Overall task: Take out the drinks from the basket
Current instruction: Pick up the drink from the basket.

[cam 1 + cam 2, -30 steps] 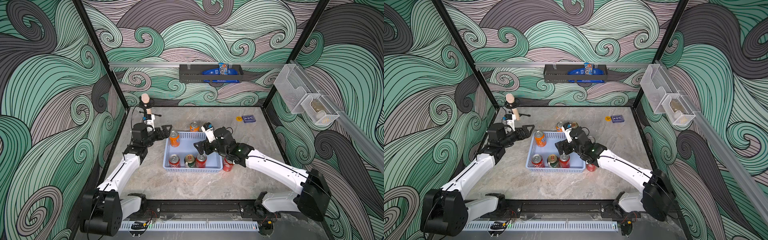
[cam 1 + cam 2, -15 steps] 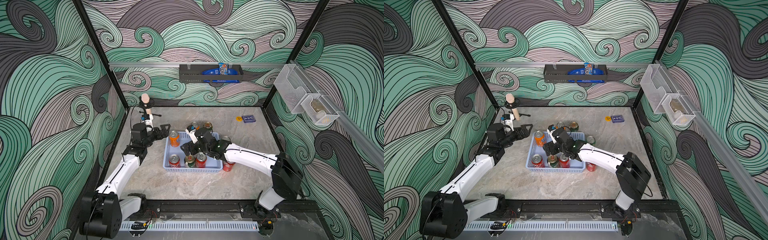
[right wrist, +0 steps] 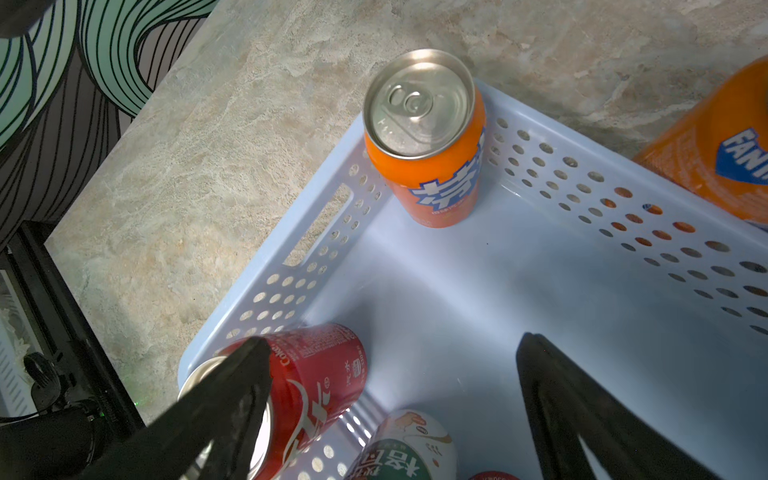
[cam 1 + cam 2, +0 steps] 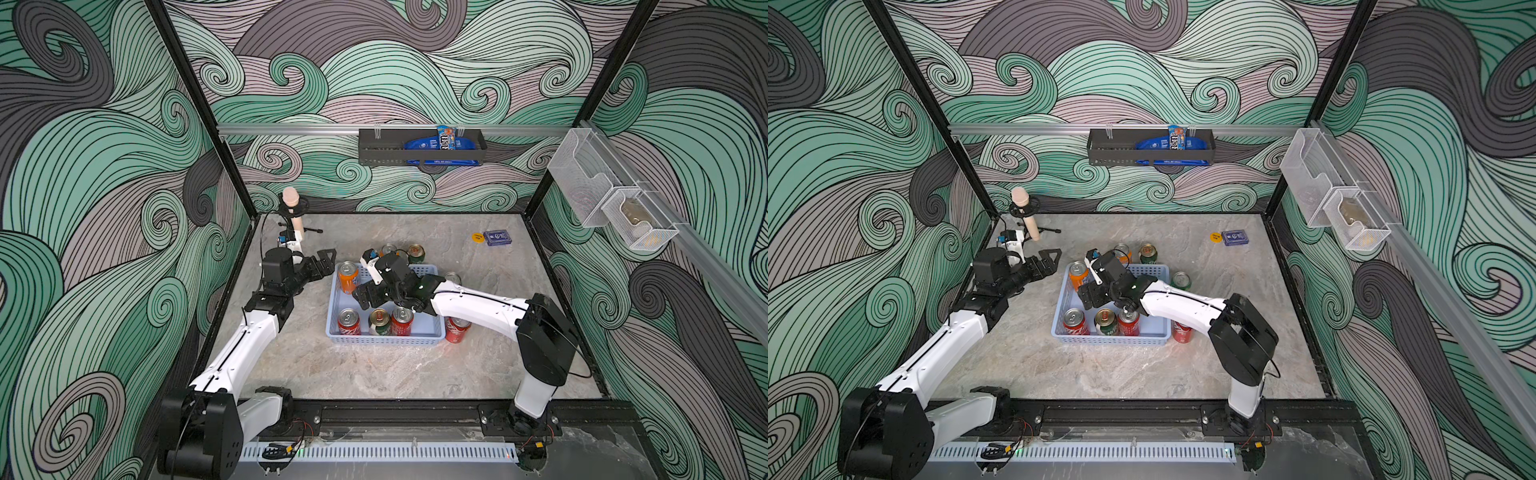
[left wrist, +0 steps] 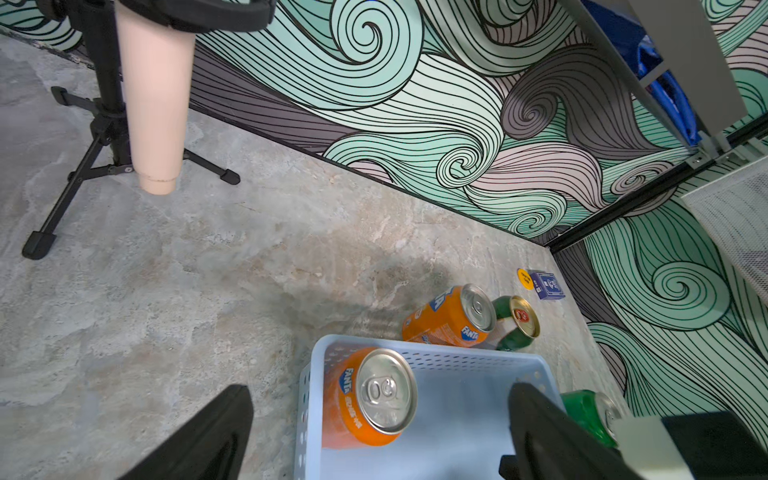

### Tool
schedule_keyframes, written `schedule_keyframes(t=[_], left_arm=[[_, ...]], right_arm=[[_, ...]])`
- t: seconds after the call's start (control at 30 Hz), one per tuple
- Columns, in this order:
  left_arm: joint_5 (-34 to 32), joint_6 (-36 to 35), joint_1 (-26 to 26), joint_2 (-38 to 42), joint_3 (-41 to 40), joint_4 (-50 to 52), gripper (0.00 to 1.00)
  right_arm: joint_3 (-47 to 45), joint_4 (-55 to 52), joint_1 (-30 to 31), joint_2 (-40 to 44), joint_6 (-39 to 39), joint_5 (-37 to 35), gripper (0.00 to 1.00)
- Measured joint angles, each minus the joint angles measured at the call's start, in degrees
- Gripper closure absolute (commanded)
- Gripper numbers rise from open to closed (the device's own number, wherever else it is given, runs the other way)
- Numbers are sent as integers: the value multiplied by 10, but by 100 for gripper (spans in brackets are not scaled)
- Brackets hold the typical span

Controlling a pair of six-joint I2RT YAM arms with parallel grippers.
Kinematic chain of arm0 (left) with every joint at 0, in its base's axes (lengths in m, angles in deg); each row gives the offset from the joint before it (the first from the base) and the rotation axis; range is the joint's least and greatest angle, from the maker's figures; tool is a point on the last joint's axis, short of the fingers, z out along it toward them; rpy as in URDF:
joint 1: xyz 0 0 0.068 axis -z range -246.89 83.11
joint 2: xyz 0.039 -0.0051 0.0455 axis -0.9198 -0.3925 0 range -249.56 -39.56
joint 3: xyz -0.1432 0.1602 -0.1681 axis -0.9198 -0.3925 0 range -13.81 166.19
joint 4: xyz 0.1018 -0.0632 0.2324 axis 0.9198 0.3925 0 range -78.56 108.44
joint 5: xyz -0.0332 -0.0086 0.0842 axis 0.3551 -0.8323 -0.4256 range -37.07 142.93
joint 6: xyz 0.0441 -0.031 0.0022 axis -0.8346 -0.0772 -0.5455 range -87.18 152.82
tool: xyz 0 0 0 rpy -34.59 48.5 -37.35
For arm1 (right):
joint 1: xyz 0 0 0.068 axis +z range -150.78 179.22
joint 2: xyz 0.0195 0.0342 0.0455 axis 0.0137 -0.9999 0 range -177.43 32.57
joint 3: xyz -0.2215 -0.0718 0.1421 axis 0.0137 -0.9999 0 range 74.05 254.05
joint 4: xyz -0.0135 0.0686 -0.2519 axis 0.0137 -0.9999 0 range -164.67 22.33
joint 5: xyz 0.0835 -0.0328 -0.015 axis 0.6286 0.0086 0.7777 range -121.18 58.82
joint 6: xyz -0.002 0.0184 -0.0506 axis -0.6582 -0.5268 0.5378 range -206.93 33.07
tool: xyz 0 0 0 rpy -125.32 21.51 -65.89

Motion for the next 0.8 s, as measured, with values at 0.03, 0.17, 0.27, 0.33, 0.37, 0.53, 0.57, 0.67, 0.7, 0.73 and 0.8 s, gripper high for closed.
schedule_keyframes(t=[0.03, 0.17, 0.27, 0.33, 0.37, 0.53, 0.57, 0.67, 0.7, 0.73, 0.8], left_arm=[[-2, 0, 0, 0, 0, 2, 1], [-9, 1, -1, -1, 0, 9, 1], [-14, 1, -3, -2, 0, 17, 1], [-15, 2, -3, -2, 0, 18, 1], [-16, 2, -3, -2, 0, 19, 1], [-26, 2, -4, -1, 0, 19, 1], [-28, 2, -5, 0, 0, 19, 1], [-38, 3, -7, 5, 0, 19, 1], [-41, 3, -7, 8, 0, 19, 1], [-42, 3, -9, 10, 0, 19, 1], [-45, 4, -14, 12, 0, 19, 1]], right_arm=[[7, -2, 0, -4, -1, 0, 8], [42, -10, 3, -29, -3, -3, 8], [55, -18, 7, -41, -4, -6, 7], [60, -23, 9, -47, -7, -10, 6], [66, -26, 10, -52, -9, -15, 6], [118, -29, 12, -96, -15, -28, 5], [131, -29, 12, -107, -15, -30, 5], [160, -28, 11, -134, -16, -38, 5], [165, -28, 10, -141, -17, -42, 5], [171, -28, 10, -146, -18, -45, 5], [180, -29, 8, -156, -19, -47, 5]])
